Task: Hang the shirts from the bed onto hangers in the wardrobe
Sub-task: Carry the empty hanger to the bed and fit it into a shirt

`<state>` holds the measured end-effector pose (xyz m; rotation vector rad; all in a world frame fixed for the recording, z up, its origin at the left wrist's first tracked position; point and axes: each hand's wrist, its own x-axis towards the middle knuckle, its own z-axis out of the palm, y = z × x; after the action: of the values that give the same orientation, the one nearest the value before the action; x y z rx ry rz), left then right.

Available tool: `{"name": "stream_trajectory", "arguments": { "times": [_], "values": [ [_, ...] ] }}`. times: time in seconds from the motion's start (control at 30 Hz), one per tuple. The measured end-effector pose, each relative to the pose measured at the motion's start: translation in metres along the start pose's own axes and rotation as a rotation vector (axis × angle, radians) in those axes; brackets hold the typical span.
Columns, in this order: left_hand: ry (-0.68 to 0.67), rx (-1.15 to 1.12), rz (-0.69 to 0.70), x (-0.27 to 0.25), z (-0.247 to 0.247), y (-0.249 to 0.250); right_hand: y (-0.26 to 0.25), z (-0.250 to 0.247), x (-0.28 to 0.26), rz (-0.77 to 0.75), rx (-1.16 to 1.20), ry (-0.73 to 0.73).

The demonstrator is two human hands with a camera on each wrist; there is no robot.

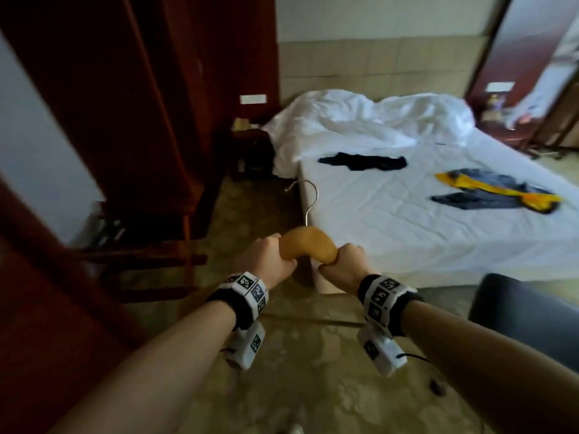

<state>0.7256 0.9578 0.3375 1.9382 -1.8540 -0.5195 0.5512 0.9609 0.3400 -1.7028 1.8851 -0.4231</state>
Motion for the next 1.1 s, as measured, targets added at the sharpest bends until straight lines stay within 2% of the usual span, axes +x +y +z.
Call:
{"name": "stream_trajectory", "arguments": {
  "times": [0.23, 0.53, 0.8, 0.93, 1.1],
  "values": [
    [-0.223, -0.028, 0.166, 0.114, 0.098, 0.063, 0.084, -0.041, 0.086, 0.266, -0.071, 0.036],
    [-0.467, 0.040, 0.308, 0.199, 0.211, 0.144, 0.195, -0.068, 0.149, 0.505, 0.063, 0.059],
    [-0.517, 0.113, 0.394, 0.304, 0.310, 0.279, 0.315, -0.155, 0.254, 0.594, 0.139, 0.114],
    [-0.536, 0.121, 0.398, 0.350, 0.339, 0.334, 0.354, -0.201, 0.302, 0.615, 0.177, 0.114],
    [-0.563, 0.128, 0.405, 0.401, 0.374, 0.382, 0.391, -0.234, 0.355, 0.643, 0.210, 0.141]
  ]
}}
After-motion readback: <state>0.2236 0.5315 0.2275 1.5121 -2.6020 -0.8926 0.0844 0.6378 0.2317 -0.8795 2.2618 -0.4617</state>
